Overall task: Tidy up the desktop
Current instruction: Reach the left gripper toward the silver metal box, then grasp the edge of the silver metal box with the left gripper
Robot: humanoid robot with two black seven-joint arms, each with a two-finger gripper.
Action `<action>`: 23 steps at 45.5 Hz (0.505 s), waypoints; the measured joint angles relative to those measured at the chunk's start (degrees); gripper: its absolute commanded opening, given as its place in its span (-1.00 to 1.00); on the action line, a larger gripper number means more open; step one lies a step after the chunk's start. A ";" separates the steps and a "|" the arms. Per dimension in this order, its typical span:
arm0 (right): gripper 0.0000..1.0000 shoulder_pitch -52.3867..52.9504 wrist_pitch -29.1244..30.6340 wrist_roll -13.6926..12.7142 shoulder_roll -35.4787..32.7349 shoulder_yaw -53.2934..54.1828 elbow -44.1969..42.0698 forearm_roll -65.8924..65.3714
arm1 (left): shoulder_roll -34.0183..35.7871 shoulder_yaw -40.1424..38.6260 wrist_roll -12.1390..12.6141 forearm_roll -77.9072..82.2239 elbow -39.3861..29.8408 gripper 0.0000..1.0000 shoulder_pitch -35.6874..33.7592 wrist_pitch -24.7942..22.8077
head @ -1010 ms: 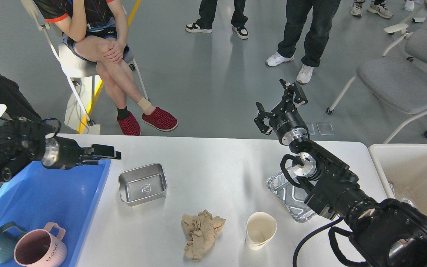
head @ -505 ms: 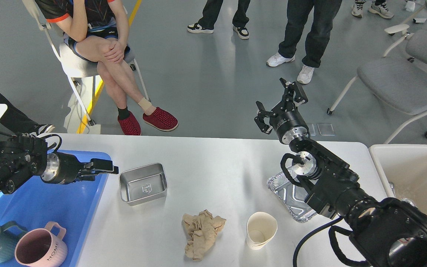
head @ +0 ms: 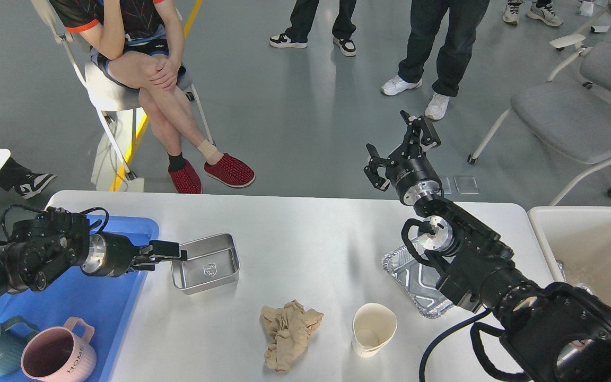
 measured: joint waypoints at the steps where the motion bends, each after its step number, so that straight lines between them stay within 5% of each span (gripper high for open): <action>1: 1.00 -0.03 0.00 0.00 0.00 0.00 0.00 0.00 | -0.28 0.01 -0.03 -0.01 0.20 0.83 0.09 0.20; 23: 1.00 -0.34 0.09 0.00 0.01 0.00 0.00 0.02 | -5.44 0.05 -0.28 -1.08 5.89 0.41 2.16 2.47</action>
